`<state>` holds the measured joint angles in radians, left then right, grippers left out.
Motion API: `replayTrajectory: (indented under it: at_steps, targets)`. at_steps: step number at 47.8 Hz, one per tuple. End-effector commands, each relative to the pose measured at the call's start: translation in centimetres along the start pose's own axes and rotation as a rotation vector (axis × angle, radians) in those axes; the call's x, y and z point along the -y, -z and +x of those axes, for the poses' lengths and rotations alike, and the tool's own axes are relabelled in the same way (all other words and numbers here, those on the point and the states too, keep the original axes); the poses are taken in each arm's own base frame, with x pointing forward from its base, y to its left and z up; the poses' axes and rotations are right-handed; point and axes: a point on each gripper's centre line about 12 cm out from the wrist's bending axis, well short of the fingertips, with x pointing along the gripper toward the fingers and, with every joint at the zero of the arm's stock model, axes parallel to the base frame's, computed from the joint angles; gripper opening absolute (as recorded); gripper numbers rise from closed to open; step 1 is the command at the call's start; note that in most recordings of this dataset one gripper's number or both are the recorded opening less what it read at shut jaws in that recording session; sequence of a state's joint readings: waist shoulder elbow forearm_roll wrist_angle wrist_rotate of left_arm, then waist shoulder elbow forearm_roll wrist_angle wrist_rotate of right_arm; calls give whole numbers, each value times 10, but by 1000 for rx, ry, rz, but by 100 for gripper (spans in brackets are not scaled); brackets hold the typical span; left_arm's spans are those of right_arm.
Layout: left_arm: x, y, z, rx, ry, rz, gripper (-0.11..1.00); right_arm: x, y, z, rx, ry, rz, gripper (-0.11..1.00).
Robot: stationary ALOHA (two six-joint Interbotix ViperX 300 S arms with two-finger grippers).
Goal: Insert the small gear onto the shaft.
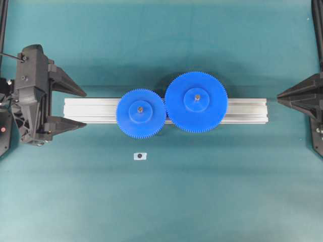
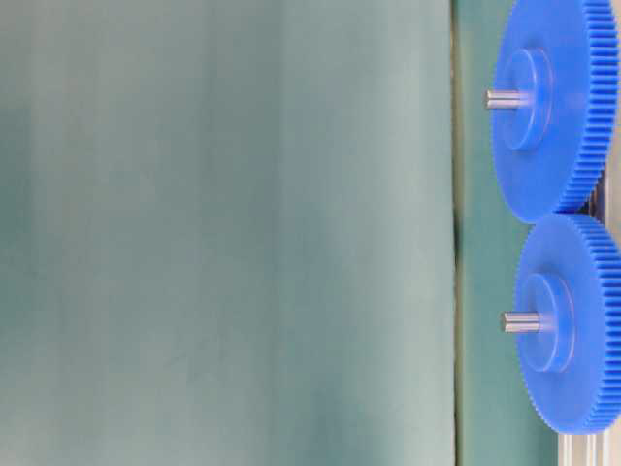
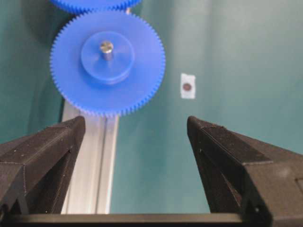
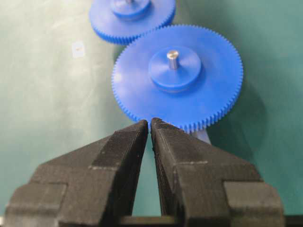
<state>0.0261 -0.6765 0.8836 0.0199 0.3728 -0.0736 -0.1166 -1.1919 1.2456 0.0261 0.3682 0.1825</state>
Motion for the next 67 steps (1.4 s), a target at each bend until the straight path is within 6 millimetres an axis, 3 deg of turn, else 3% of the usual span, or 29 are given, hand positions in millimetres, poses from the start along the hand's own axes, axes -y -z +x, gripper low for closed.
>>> replayTrajectory:
  at_steps: [1, 67]
  targets:
    - [1, -6, -2, 23, 5, 2, 86, 0, -5, 0, 13, 1, 6, 27]
    - [2, 2, 0, 1, 6, 4, 86, 1, 0, 1, 1, 3, 6, 27]
